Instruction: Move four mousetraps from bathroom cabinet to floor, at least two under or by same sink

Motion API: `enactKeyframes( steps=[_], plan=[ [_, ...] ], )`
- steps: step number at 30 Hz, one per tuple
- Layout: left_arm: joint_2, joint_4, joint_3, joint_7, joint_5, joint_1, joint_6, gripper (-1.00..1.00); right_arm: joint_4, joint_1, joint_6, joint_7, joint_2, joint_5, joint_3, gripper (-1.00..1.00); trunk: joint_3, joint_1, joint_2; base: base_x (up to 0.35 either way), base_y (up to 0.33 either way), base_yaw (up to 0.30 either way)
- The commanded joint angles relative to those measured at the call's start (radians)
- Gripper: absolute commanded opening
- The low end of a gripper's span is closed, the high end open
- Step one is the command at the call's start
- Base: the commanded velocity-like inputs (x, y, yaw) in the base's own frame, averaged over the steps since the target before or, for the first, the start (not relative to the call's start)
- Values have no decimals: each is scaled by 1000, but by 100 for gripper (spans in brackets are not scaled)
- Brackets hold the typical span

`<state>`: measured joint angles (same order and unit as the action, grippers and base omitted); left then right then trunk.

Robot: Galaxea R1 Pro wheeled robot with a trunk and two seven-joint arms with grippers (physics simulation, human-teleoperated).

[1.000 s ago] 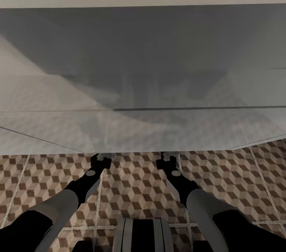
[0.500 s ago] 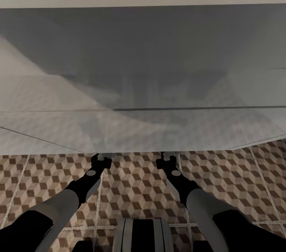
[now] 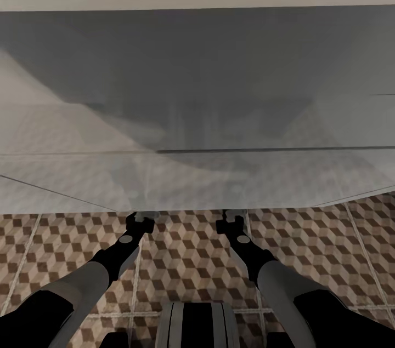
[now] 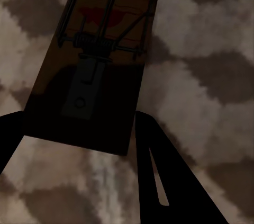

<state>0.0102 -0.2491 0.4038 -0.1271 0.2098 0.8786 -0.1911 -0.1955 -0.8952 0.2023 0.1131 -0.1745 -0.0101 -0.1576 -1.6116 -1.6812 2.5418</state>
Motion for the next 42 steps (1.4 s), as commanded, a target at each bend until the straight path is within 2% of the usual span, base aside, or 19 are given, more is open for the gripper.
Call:
enactKeyframes(
  steps=[1, 38, 42],
  plan=[
    [1, 0, 8, -3, 5, 0, -2, -100, 3, -1, 2, 8, 0, -1, -7, -100, 0, 0, 0, 0, 0, 0],
    [-1, 11, 9, -3, 5, 0, -2, -100, 11, 0, 11, -6, 0, -1, -5, -100, 0, 0, 0, 0, 0, 0],
    [-9, 12, 9, -3, 5, 0, -2, -100, 12, -1, 12, -6, 0, -1, -4, -100, 0, 0, 0, 0, 0, 0]
  ],
)
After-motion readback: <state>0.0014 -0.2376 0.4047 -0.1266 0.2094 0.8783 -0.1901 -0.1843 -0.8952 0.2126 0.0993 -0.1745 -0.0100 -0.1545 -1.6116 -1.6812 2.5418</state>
